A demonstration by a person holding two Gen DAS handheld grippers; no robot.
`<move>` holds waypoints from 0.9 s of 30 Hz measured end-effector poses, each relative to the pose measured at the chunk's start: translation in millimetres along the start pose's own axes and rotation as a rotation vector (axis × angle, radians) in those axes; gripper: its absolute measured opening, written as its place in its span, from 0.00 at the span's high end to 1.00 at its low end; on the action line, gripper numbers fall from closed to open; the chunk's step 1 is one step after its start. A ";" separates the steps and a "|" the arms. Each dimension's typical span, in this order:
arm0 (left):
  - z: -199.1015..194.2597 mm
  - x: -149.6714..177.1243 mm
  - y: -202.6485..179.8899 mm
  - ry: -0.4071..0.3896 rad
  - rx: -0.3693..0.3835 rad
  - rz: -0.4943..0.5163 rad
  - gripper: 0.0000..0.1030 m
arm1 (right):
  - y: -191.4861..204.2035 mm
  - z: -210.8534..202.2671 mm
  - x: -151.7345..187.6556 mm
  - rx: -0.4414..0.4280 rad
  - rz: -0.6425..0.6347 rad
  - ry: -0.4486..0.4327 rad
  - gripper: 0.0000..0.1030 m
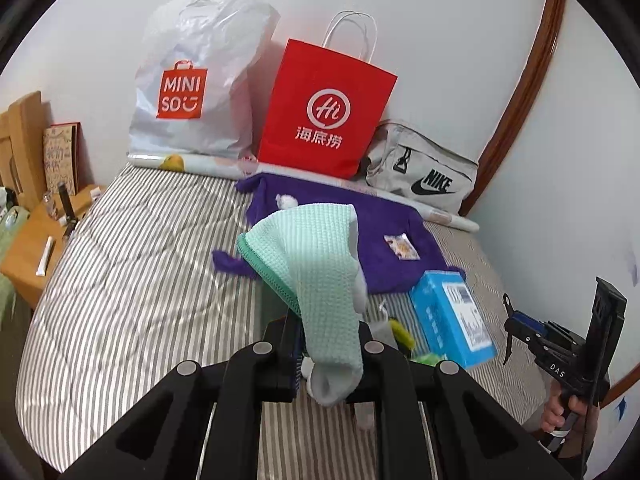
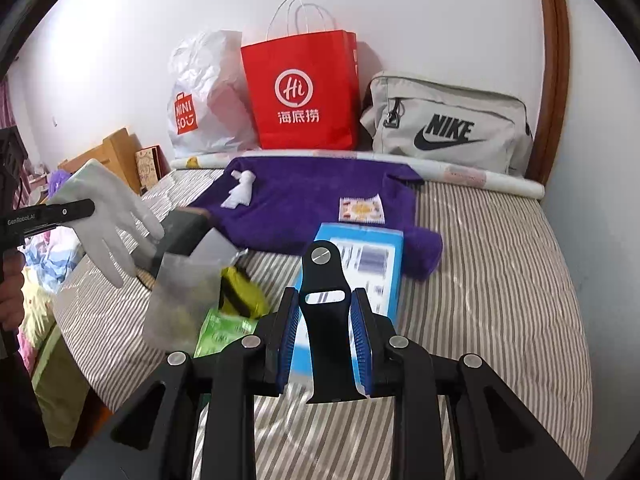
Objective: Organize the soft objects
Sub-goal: 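Carry the strap and glove over the purple towel with both tools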
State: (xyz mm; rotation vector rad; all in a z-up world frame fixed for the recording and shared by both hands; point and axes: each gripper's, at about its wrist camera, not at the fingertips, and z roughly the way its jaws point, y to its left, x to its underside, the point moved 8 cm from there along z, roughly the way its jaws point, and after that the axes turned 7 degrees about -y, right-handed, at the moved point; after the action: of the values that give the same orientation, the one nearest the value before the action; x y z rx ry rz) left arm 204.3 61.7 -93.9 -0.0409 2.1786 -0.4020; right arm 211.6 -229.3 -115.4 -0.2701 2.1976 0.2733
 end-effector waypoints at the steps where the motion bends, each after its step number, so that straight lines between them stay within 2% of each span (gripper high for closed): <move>1: 2.8 -5.8 -1.0 -0.004 0.003 -0.001 0.88 | -0.6 3.1 -4.3 -0.001 -0.003 -0.002 0.74; 12: 43.8 -49.4 -6.2 -0.010 0.029 -0.023 0.88 | -2.9 44.0 -48.9 -0.016 -0.042 0.000 0.74; 23: 97.1 -72.0 -7.6 0.036 0.025 -0.034 0.88 | -17.0 93.3 -79.2 -0.004 -0.035 0.020 0.74; 27: 111.9 -80.6 -8.5 0.050 0.046 -0.052 0.88 | -24.0 111.9 -85.7 -0.001 -0.029 0.034 0.74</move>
State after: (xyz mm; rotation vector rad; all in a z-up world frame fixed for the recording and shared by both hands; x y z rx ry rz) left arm 340.3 37.4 -89.9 -0.0627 2.2209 -0.4866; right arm 353.5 -211.5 -114.9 -0.3094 2.2251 0.2557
